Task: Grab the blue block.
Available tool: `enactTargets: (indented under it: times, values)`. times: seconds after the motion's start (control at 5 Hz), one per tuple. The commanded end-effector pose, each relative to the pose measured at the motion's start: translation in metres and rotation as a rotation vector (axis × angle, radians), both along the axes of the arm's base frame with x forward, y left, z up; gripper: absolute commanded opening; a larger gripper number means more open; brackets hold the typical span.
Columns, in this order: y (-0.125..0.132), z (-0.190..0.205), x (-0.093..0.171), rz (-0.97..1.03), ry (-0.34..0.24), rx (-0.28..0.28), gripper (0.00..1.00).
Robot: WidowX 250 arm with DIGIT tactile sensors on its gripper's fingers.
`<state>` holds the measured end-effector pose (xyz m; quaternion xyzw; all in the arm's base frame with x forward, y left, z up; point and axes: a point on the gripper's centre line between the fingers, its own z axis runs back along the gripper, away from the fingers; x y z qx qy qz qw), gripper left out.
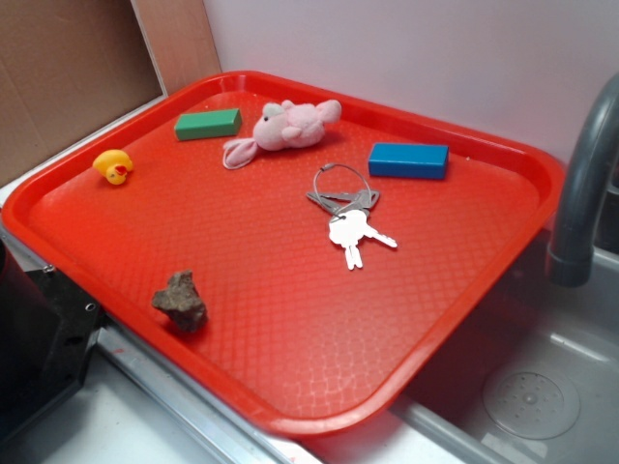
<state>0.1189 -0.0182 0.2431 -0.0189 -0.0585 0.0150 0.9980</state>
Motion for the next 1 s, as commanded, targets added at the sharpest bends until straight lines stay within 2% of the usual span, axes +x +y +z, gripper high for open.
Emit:
enactTargets:
  times: [0.0, 0.2, 0.4, 0.6, 0.8]
  values:
    - [0.000, 0.000, 0.000, 0.000, 0.000, 0.000, 1.00]
    - [-0.008, -0.039, 0.049, -0.184, -0.025, -0.035, 1.00]
    - [-0.031, -0.070, 0.100, -0.319, -0.103, 0.053, 1.00]
    - [-0.034, -0.074, 0.111, -0.321, -0.119, 0.055, 1.00]
    - [-0.034, -0.074, 0.111, -0.321, -0.119, 0.055, 1.00]
